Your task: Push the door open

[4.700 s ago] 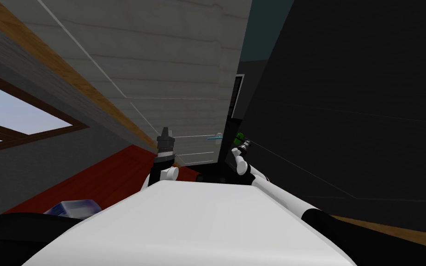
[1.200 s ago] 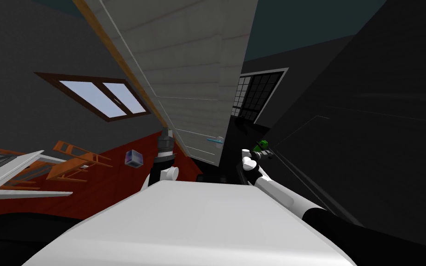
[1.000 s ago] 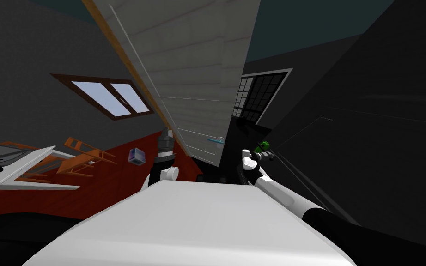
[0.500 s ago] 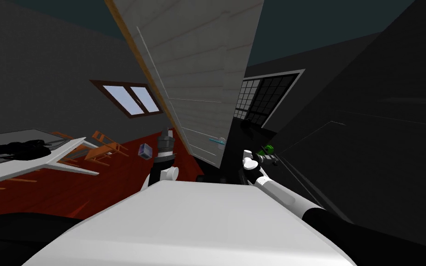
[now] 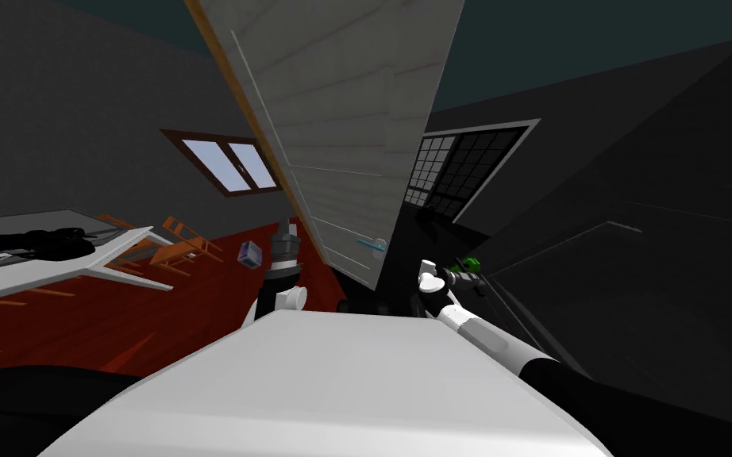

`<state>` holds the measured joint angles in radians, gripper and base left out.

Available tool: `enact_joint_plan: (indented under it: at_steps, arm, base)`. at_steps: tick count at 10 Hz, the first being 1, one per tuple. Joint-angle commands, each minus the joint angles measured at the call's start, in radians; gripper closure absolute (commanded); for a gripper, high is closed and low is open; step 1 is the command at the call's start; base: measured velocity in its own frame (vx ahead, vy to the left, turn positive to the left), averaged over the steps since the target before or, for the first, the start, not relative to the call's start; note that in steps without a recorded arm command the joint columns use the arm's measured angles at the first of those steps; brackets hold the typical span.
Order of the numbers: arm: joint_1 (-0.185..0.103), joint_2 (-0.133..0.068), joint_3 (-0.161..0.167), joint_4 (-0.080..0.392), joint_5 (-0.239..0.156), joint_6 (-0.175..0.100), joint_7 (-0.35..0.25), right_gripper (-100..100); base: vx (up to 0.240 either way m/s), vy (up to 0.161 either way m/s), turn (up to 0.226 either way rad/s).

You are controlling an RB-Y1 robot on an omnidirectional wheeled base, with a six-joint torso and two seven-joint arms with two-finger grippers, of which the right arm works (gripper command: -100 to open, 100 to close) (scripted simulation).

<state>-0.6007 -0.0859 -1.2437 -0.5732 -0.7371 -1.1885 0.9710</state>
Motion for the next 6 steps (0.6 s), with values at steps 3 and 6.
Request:
enact_joint_plan:
  at_steps: [3, 6]
  arm:
    - [-0.009, -0.045, -0.039, 0.001, -0.023, -0.038, 0.012, 100]
    - [-0.005, -0.061, -0.072, -0.010, -0.044, -0.062, 0.022, 100]
  base:
    - [0.057, -0.148, 0.044]
    - [0.067, -0.167, 0.036]
